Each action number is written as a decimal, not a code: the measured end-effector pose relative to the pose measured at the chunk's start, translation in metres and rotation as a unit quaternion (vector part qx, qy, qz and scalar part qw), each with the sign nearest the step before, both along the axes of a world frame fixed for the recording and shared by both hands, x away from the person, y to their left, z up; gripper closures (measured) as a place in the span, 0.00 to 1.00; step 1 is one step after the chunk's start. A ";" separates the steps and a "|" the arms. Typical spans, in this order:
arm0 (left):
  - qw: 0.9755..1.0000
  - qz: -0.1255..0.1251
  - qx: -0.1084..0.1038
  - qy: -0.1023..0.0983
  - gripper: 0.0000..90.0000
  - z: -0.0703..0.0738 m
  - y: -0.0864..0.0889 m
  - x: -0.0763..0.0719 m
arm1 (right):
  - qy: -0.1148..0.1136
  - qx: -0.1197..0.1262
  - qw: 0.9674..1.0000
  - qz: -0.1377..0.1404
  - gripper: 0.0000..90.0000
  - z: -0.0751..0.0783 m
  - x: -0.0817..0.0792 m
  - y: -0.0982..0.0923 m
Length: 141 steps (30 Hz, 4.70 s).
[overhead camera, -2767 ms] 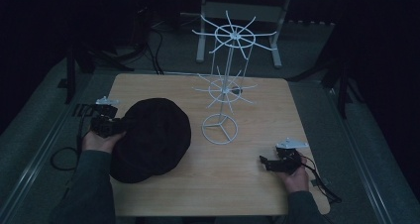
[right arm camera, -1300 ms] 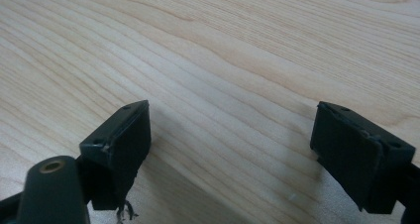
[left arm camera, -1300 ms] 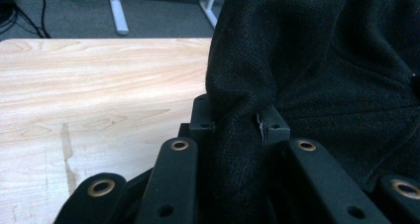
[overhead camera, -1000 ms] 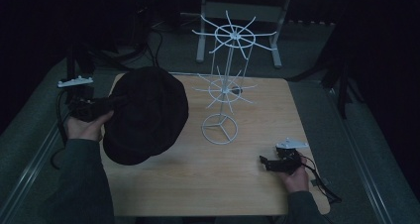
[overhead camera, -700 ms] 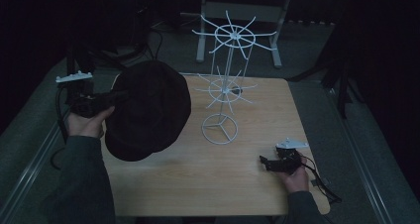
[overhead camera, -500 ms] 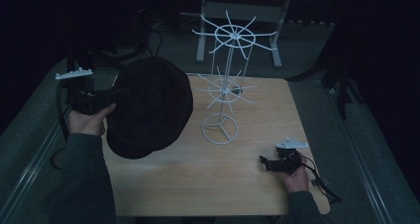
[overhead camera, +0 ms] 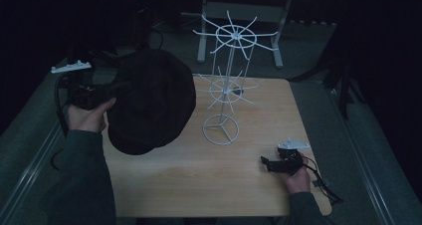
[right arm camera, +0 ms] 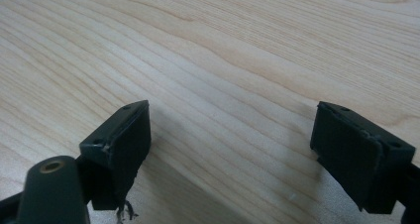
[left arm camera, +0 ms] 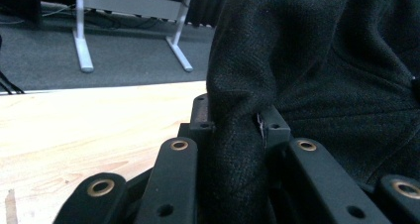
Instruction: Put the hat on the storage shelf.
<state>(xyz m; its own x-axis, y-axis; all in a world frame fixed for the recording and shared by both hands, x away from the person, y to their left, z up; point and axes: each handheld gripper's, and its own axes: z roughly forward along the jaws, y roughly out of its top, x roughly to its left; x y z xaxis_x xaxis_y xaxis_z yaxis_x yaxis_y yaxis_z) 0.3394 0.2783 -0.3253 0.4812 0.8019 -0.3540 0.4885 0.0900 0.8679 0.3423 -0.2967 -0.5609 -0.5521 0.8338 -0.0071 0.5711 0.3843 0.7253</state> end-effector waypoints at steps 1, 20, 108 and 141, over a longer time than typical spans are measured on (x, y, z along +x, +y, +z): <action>1.000 0.000 0.001 -0.001 0.84 0.001 0.000 0.000 | 0.000 0.000 1.000 0.000 0.17 0.000 0.000 0.000; 1.000 -0.008 -0.012 -0.016 0.84 0.016 -0.002 0.004 | 0.000 0.000 1.000 0.000 0.17 0.000 0.000 0.000; 0.992 -0.087 -0.089 -0.010 0.84 0.038 -0.074 0.078 | 0.000 0.000 1.000 0.001 0.17 0.000 0.000 0.000; 0.997 -0.069 -0.019 0.024 0.74 0.027 -0.099 0.088 | 0.001 0.000 1.000 0.001 0.17 0.000 0.000 0.000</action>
<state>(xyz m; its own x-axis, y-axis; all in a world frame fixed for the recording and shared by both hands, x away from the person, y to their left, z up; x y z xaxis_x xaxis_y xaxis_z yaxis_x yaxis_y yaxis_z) 0.4269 0.1788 -0.2983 0.5686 0.7142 -0.4082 0.5392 0.0511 0.8406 0.3422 -0.2967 -0.5608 -0.5532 0.8331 -0.0055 0.5720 0.3846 0.7245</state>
